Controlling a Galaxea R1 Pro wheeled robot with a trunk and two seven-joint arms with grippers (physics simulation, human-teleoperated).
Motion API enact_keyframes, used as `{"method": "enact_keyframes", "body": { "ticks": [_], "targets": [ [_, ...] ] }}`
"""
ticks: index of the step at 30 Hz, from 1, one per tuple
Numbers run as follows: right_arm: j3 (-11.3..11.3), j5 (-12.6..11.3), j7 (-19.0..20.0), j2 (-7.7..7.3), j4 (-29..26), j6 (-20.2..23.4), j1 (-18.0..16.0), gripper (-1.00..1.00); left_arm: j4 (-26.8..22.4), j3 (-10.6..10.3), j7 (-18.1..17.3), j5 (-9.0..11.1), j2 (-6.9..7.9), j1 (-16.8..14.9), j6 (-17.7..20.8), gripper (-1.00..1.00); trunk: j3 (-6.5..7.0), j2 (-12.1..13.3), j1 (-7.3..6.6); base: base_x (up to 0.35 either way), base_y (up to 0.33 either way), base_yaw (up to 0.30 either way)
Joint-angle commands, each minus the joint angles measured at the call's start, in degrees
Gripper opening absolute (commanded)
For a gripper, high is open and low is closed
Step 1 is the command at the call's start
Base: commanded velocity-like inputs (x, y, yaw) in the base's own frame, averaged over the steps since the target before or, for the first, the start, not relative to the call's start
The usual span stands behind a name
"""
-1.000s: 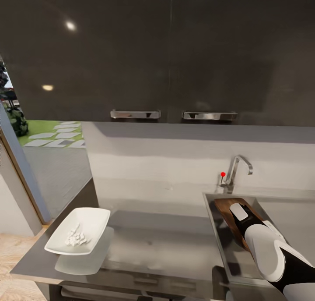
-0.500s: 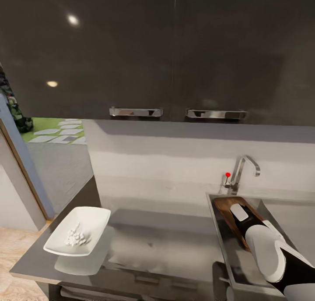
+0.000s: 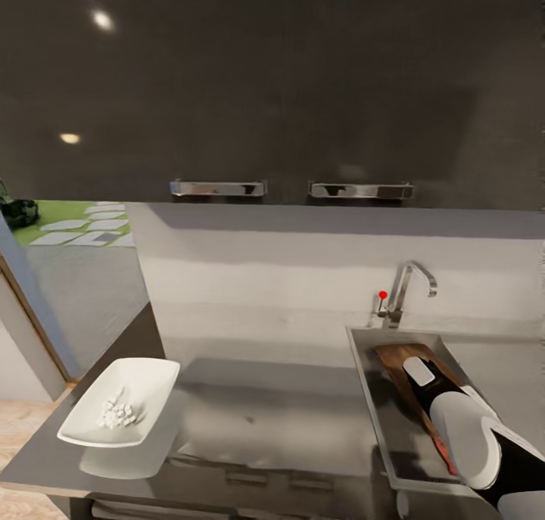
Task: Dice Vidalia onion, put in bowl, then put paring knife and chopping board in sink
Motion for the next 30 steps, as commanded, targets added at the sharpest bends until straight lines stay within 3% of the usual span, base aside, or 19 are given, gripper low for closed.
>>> {"method": "enact_keyframes", "body": {
  "ticks": [1, 12, 19, 30],
  "targets": [
    [0.4, -0.5, -0.1, -0.07, 0.0, -0.4, -0.1, -1.00, -0.1, -0.4, 0.5, 0.4, 0.10, 0.0, -0.1, 1.00, -0.20, -0.1, 0.04, 0.000, 0.000, -0.159],
    [0.4, -0.7, 0.2, 0.14, 0.2, -0.7, -0.1, -1.00, 0.0, -0.4, 0.5, 0.4, -0.07, 0.0, -0.2, 1.00, -0.81, -0.1, 0.04, 0.000, 0.000, -0.056],
    [0.4, -0.7, 7.4, 0.02, 5.0, -4.5, -0.1, -1.00, 0.0, -0.4, 0.5, 0.4, -0.07, 0.0, -0.2, 1.00, -0.82, -0.1, 0.04, 0.000, 0.000, 0.000],
    [0.4, -0.6, 8.1, -0.02, 5.7, -6.8, -0.1, -1.00, 0.0, -0.4, 0.5, 0.4, -0.07, 0.0, -0.2, 1.00, -1.52, -0.1, 0.04, 0.000, 0.000, 0.000]
  ]
}}
